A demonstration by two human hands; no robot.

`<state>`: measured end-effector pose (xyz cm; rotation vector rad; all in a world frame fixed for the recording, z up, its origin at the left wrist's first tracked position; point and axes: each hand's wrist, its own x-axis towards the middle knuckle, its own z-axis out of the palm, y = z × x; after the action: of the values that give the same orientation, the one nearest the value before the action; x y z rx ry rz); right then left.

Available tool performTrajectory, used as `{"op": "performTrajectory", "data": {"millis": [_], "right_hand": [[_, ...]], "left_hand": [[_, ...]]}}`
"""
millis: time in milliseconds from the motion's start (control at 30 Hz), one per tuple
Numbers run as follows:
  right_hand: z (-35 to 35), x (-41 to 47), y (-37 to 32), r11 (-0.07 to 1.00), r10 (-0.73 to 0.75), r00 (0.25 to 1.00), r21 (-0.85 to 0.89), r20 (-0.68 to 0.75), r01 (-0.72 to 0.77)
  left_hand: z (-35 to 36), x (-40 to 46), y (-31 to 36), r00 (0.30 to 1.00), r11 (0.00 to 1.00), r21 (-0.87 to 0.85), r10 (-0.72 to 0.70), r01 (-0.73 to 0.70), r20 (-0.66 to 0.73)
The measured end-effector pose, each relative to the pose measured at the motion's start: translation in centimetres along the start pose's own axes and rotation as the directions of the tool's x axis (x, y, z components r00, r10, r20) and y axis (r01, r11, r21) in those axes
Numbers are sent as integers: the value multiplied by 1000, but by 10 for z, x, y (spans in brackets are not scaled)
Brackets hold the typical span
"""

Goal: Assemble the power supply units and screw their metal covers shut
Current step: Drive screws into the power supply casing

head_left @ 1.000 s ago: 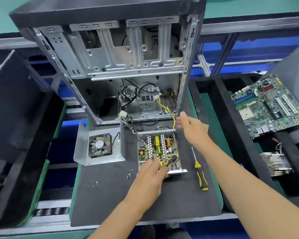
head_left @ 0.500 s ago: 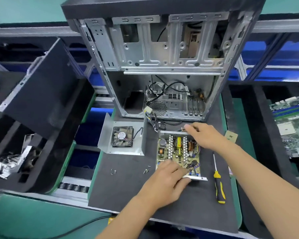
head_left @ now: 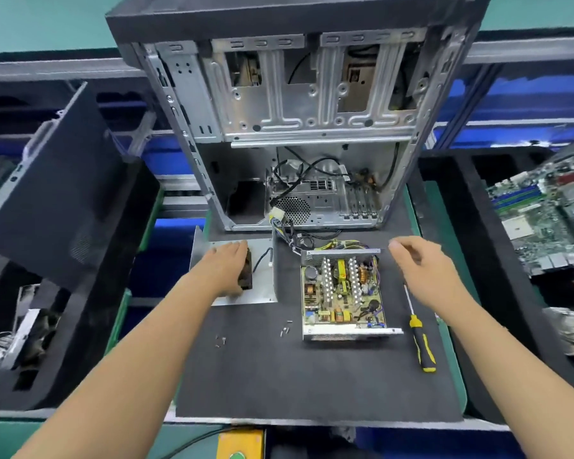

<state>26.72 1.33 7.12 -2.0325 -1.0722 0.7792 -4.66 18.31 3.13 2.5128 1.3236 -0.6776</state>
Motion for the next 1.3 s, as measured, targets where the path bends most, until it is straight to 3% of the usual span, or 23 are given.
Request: {"op": "performTrajectory", "data": {"millis": [100, 167, 200, 267, 333, 367, 433, 500, 567, 667, 733, 800, 933, 1067, 1300], "right_hand": [[-7, -12, 1, 1000, 14, 999, 6, -39, -14], [-12, -20, -4, 999, -8, 995, 43, -97, 13], [-14, -23, -8, 997, -27, 991, 64, -130, 35], [-16, -29, -20, 990, -73, 985, 105, -154, 90], [-15, -33, -38, 975, -144, 989, 163, -42, 149], [-13, -33, -47, 963, -177, 983, 213, 51, 162], [-10, -33, -63, 944, -217, 948, 296, 232, 143], [-11, -31, -67, 918, -216, 922, 389, 320, 80], [-22, -30, -59, 901, -164, 916, 435, 367, -13], [-34, -28, -35, 996, -31, 889, 94, 457, -14], [-31, -26, -20, 990, 11, 901, -129, 434, 50], [-24, -24, -10, 968, 14, 927, -237, 375, 81], [-14, -25, 6, 976, 80, 910, -218, 407, 11], [-13, -27, 20, 975, 66, 903, -218, 424, 32], [-15, -28, 30, 977, 66, 892, -209, 446, 33]], "left_hand": [[-9, 1, -7, 999, 999, -2, -33, 33, -28], [-21, -11, -11, 983, 997, -80, -22, 7, -180], [-28, -21, -11, 949, 990, -136, -11, -34, -315], [-47, -45, -1, 797, 964, -207, 9, -168, -604], [-69, -67, 30, 667, 949, -136, 95, -286, -739], [-78, -73, 51, 652, 945, -74, 163, -320, -740], [-86, -75, 95, 718, 932, 24, 295, -361, -631], [-83, -69, 127, 818, 921, -7, 344, -391, -462], [-70, -61, 142, 845, 926, 30, 355, -375, -398], [-47, -60, 156, 826, 922, 124, 383, -366, -414], [-34, -62, 162, 800, 910, 172, 415, -378, -434], [-24, -64, 161, 784, 903, 203, 429, -378, -450], [-9, -68, 152, 783, 886, 220, 464, -408, -416], [-7, -72, 154, 761, 868, 68, 467, -492, -451], [-9, -70, 157, 869, 885, -142, 385, -442, -310]]}}
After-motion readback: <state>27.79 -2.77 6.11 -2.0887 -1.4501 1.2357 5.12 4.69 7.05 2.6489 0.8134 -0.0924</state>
